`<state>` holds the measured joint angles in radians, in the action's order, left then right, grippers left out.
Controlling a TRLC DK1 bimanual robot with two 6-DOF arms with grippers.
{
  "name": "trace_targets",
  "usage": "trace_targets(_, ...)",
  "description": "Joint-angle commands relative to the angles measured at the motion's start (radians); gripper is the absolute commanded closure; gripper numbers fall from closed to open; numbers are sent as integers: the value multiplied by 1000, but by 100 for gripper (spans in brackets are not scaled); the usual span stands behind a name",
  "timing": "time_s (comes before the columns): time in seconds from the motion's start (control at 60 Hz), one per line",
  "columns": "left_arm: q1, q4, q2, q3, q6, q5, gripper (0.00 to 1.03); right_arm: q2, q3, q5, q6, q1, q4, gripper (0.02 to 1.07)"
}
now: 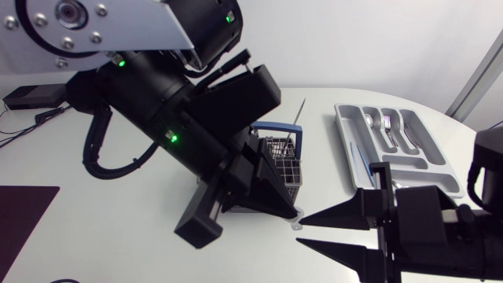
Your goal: Unload the cutlery basket into the drawer organizer.
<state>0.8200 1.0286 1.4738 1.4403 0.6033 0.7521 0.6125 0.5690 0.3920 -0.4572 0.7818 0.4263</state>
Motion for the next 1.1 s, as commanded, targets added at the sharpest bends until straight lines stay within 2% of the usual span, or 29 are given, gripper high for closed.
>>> trace_targets(0.0, 16, 11, 20, 29, 19, 20, 86, 9, -6, -7, -8, 11, -21, 89)
trace_targets(0.117, 25, 13, 19, 26, 19, 21, 86, 21, -9, -19, -5, 11, -40, 93)
trace_targets(0.267, 25, 13, 19, 28, 18, 23, 86, 29, -12, -35, -5, 11, -54, 93)
trace_targets(0.367, 22, 13, 19, 29, 18, 23, 86, 30, -12, -36, -5, 13, -44, 100)
trace_targets(0.467, 10, 11, 19, 37, 12, 24, 85, 27, -14, -36, -5, 16, -27, 101)
trace_targets(0.5, 5, 10, 19, 37, 10, 24, 78, 26, -17, -39, -5, 16, -24, 101)
trace_targets(0.517, 1, 10, 19, 38, 10, 24, 69, 24, -17, -39, -5, 14, -21, 101)
trace_targets(0.533, -2, 10, 19, 40, 10, 24, 67, 23, -18, -42, -5, 14, -15, 101)
trace_targets(0.567, -18, 10, 16, 45, 7, 24, 50, 15, -21, -44, -5, 11, -11, 101)
trace_targets(0.6, -35, 8, 8, 49, 3, 24, 40, 7, -26, -48, -5, 8, 0, 101)
trace_targets(0.683, -94, 4, -13, 54, -14, 23, 28, -23, -40, -59, -29, -21, 26, 101)
trace_targets(0.767, -177, -41, -44, 40, -63, 18, 21, -66, -63, -58, -84, -110, 57, 101)
trace_targets(0.817, -217, -61, -69, 23, -86, 1, 20, -96, -83, -58, -127, -170, 71, 101)
trace_targets(0.967, -289, -168, -132, -55, -191, -106, 20, -140, -158, -12, -268, -409, 86, 101)
trace_targets(1.083, -335, -188, -135, -89, -226, -151, 20, -138, -224, 4, -351, -592, 17, 101)
